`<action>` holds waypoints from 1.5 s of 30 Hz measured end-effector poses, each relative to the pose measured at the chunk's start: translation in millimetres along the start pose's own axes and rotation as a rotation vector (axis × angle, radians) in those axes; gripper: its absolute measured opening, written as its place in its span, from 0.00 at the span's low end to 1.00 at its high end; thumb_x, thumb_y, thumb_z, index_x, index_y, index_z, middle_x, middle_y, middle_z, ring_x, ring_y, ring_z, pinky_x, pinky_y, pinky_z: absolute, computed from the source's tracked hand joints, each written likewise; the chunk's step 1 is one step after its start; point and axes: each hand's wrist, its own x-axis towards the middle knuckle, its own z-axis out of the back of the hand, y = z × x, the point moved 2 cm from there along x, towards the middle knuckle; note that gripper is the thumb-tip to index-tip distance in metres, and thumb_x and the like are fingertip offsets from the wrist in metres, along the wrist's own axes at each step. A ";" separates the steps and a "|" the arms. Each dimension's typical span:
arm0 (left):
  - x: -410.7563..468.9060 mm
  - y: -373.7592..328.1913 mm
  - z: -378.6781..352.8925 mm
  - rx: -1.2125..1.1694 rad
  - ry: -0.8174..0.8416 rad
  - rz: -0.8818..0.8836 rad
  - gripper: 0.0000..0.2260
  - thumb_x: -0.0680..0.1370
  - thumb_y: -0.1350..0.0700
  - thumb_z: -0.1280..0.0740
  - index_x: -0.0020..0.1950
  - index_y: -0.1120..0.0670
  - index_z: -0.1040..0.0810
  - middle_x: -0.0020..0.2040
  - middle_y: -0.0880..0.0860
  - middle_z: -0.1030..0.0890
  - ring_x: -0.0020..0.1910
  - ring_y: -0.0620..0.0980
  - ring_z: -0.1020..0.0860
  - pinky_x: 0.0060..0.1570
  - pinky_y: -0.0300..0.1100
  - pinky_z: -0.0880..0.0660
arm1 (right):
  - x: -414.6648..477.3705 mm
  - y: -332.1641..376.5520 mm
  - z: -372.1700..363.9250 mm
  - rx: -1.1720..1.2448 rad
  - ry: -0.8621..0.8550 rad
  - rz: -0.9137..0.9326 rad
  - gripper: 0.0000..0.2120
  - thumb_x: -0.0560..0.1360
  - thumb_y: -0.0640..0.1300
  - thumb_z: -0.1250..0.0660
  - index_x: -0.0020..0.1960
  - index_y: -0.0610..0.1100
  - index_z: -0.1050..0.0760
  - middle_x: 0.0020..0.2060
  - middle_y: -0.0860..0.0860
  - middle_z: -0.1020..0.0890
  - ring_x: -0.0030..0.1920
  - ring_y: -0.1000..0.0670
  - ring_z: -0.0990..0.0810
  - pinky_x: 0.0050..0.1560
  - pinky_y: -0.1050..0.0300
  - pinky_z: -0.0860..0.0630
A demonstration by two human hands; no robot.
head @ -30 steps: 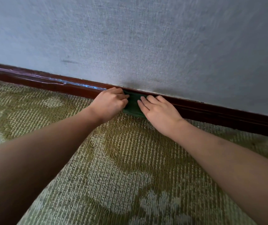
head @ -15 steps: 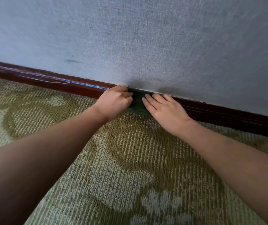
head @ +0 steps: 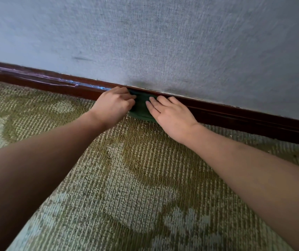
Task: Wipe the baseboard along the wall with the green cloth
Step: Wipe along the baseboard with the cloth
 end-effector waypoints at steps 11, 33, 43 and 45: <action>-23.1 -13.0 -2.3 0.013 0.080 -0.159 0.14 0.56 0.67 0.22 0.40 0.65 0.18 0.44 0.63 0.17 0.42 0.58 0.18 0.43 0.51 0.20 | -19.1 11.6 9.8 -0.039 0.041 0.056 0.28 0.78 0.35 0.44 0.74 0.35 0.52 0.72 0.41 0.42 0.69 0.44 0.42 0.67 0.51 0.44; -2.5 7.2 10.9 0.182 0.190 -0.232 0.04 0.60 0.62 0.25 0.32 0.60 0.18 0.36 0.57 0.17 0.37 0.54 0.19 0.39 0.42 0.21 | 9.4 0.2 13.2 -0.225 -0.120 0.114 0.22 0.77 0.42 0.42 0.70 0.41 0.36 0.66 0.47 0.28 0.64 0.50 0.29 0.63 0.57 0.33; -5.5 15.2 5.9 0.283 0.315 -0.220 0.02 0.62 0.59 0.27 0.31 0.56 0.18 0.34 0.52 0.17 0.36 0.50 0.20 0.42 0.39 0.22 | 24.0 10.6 -12.7 -0.050 -0.319 0.064 0.21 0.72 0.42 0.34 0.65 0.43 0.28 0.61 0.49 0.23 0.59 0.52 0.24 0.59 0.59 0.30; -4.1 13.7 8.1 0.302 0.343 -0.207 0.02 0.63 0.59 0.27 0.31 0.55 0.18 0.34 0.51 0.17 0.35 0.49 0.20 0.42 0.38 0.22 | 26.2 11.2 -12.7 -0.021 -0.354 0.060 0.20 0.72 0.42 0.33 0.63 0.43 0.26 0.60 0.49 0.22 0.57 0.51 0.23 0.58 0.59 0.28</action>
